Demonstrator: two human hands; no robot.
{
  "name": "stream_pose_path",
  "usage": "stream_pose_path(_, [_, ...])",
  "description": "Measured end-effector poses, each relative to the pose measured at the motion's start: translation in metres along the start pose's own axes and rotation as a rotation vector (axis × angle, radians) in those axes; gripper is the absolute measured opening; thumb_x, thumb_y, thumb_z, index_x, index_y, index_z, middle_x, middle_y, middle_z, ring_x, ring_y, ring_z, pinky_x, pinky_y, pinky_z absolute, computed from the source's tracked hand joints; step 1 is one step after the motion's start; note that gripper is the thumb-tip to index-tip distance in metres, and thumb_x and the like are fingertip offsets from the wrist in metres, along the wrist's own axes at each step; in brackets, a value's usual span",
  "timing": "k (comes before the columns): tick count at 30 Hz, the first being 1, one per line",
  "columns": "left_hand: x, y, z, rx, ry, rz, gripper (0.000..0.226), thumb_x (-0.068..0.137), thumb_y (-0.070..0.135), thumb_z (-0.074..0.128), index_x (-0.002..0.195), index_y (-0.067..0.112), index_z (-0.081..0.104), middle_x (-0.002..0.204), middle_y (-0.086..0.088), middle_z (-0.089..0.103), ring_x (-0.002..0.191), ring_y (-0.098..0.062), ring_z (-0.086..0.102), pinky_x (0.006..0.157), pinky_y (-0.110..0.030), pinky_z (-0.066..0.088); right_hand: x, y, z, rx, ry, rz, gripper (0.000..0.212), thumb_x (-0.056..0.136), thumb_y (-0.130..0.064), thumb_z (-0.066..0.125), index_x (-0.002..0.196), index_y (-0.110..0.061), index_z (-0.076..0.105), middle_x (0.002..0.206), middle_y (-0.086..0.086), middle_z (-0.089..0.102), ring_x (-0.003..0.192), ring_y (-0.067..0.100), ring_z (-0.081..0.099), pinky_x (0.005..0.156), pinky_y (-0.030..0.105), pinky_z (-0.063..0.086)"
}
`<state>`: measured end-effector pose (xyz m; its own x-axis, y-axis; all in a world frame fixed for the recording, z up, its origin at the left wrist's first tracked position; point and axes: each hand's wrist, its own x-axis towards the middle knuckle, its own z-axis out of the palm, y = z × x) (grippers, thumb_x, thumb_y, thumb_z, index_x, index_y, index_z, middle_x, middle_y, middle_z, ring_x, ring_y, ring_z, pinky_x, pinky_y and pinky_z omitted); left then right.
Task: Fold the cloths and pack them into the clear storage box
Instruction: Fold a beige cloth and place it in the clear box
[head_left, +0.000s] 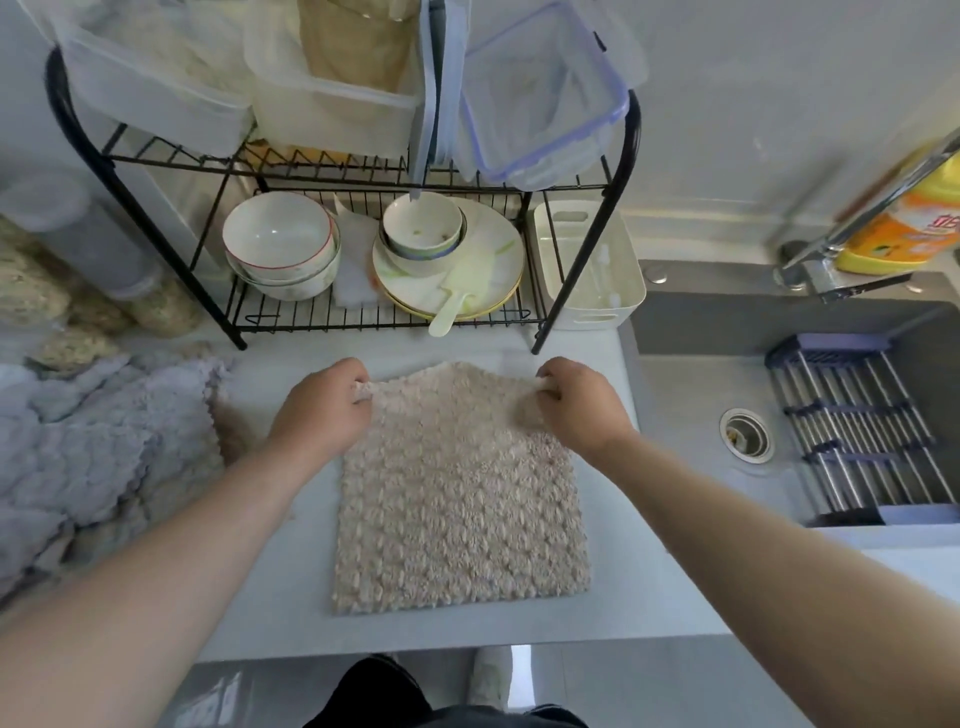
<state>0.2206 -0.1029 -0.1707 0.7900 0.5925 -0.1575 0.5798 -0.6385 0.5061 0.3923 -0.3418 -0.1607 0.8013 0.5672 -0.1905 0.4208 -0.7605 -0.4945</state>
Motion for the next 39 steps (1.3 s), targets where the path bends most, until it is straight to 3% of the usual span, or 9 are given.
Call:
stream_pose_path(6, [-0.099,-0.002,0.003,-0.051,-0.106,-0.021,0.015,0.082,0.01,0.058,0.075,0.02,0.05,0.067,-0.004,0.055,0.055,-0.019,0.047,0.051,-0.028,0.029,-0.097,0.034,0.004,0.178,-0.008,-0.153,0.024,0.08,0.001,0.061,0.081,-0.023,0.063,0.085,-0.008,0.06,0.074,0.007,0.055,0.066,0.002,0.037])
stream_pose_path(11, [-0.159,-0.024,0.026,0.006,-0.325,0.068,0.026,0.071,0.006,0.053,0.069,0.027,0.036,0.072,0.01,0.047,0.063,-0.003,0.045,0.058,-0.025,0.035,-0.145,0.069,0.025,-0.012,-0.232,-0.189,0.021,0.078,-0.006,0.054,0.084,-0.024,0.062,0.094,-0.011,0.058,0.081,0.012,0.058,0.069,0.014,0.04])
stream_pose_path(15, [-0.177,-0.035,0.038,0.057,-0.319,0.126,0.032,0.072,0.004,0.051,0.066,0.03,0.033,0.096,0.022,0.048,0.077,-0.011,0.055,0.068,-0.023,0.042,-0.158,0.083,0.033,-0.181,-0.243,-0.347,0.018,0.072,-0.012,0.051,0.084,-0.02,0.062,0.092,-0.001,0.061,0.074,0.026,0.062,0.06,0.027,0.046])
stream_pose_path(18, [-0.182,-0.036,0.047,0.101,-0.288,0.12,0.03,0.08,0.006,0.054,0.066,0.024,0.036,0.117,0.025,0.043,0.095,-0.01,0.057,0.072,-0.008,0.034,-0.16,0.085,0.039,-0.232,-0.253,-0.389,0.029,0.076,-0.014,0.045,0.094,-0.018,0.068,0.104,0.001,0.061,0.09,0.025,0.061,0.076,0.033,0.053])
stream_pose_path(27, [-0.181,-0.034,0.049,0.163,-0.259,0.115,0.021,0.079,0.014,0.058,0.065,0.019,0.044,0.109,0.025,0.046,0.096,-0.014,0.056,0.078,-0.026,0.045,-0.158,0.086,0.039,-0.23,-0.318,-0.345,0.033,0.082,-0.019,0.043,0.101,-0.017,0.07,0.113,-0.001,0.055,0.106,0.022,0.052,0.091,0.031,0.048])
stream_pose_path(31, [-0.187,-0.017,0.046,0.297,-0.047,0.197,0.025,0.08,0.047,0.048,0.07,0.024,0.054,0.113,0.004,0.063,0.098,-0.021,0.058,0.08,-0.034,0.047,-0.158,0.073,0.032,-0.004,-0.174,-0.107,0.03,0.085,-0.032,0.05,0.099,-0.016,0.071,0.116,-0.005,0.052,0.098,0.018,0.061,0.082,0.026,0.05])
stream_pose_path(33, [-0.177,-0.003,0.048,0.336,-0.009,0.254,0.043,0.081,0.053,0.042,0.098,0.021,0.066,0.13,0.0,0.059,0.114,-0.024,0.055,0.095,-0.038,0.045,-0.146,0.062,0.029,0.17,-0.075,0.149,0.037,0.089,-0.031,0.053,0.12,-0.014,0.061,0.122,0.0,0.055,0.095,0.017,0.063,0.076,0.024,0.049])
stream_pose_path(36, [-0.154,0.02,0.064,0.274,-0.189,0.287,0.075,0.085,0.061,0.046,0.15,0.028,0.028,0.159,0.011,0.008,0.147,-0.015,0.013,0.118,-0.029,0.004,-0.121,0.045,0.028,0.452,-0.148,0.565,0.046,0.089,-0.026,0.054,0.13,-0.005,0.049,0.113,0.01,0.06,0.087,0.021,0.06,0.069,0.026,0.045])
stream_pose_path(39, [-0.133,0.036,0.078,0.353,-0.273,0.253,0.101,0.074,0.072,0.054,0.153,0.035,0.004,0.156,0.014,-0.012,0.148,-0.013,-0.007,0.119,-0.036,-0.009,-0.106,0.028,0.019,0.535,-0.239,0.755,0.021,0.085,-0.02,0.061,0.095,-0.003,0.055,0.081,0.007,0.055,0.064,0.018,0.047,0.053,0.025,0.037])
